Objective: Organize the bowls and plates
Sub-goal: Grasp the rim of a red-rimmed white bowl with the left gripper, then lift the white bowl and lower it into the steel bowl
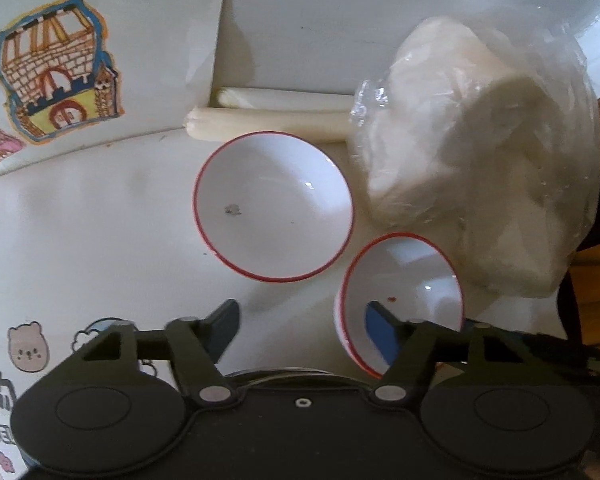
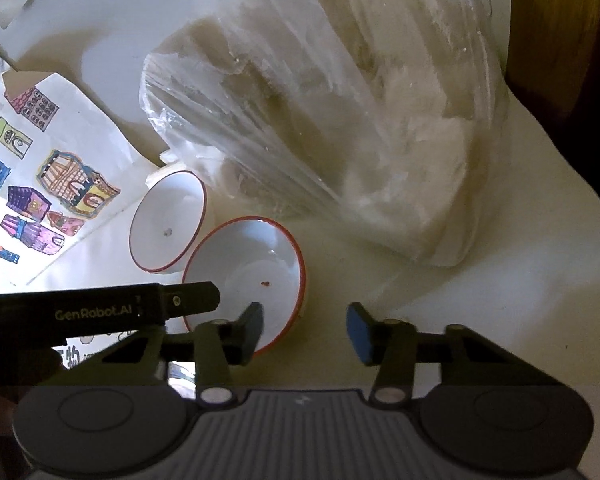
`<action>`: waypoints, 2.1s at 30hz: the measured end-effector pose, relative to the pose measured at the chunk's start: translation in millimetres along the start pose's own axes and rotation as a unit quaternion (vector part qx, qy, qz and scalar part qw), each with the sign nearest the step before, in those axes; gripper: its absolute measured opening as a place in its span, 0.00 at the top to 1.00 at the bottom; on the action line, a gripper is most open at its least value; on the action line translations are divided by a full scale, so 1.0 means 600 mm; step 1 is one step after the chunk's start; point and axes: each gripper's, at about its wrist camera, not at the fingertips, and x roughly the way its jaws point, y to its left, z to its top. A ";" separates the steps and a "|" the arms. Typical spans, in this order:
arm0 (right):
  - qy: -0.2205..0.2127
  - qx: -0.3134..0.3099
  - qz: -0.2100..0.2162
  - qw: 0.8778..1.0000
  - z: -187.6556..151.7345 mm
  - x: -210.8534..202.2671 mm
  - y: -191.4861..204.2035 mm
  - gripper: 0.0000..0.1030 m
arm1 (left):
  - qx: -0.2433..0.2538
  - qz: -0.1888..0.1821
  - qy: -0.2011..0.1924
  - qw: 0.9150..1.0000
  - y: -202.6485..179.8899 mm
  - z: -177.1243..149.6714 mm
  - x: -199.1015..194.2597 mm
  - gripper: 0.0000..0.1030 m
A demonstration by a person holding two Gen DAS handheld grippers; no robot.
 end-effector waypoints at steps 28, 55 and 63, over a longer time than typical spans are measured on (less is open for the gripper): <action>-0.018 0.011 0.056 0.998 -0.015 -0.081 -0.031 0.81 | 0.002 -0.069 -0.028 0.997 -0.070 -0.033 -0.043 0.93; -0.019 0.049 0.048 0.997 -0.144 -0.212 -0.152 0.81 | 0.088 -0.108 0.023 0.990 -0.208 -0.151 -0.083 0.93; 0.003 0.057 0.043 0.997 -0.171 -0.211 -0.175 0.81 | 0.095 -0.099 0.057 0.989 -0.222 -0.178 -0.061 0.93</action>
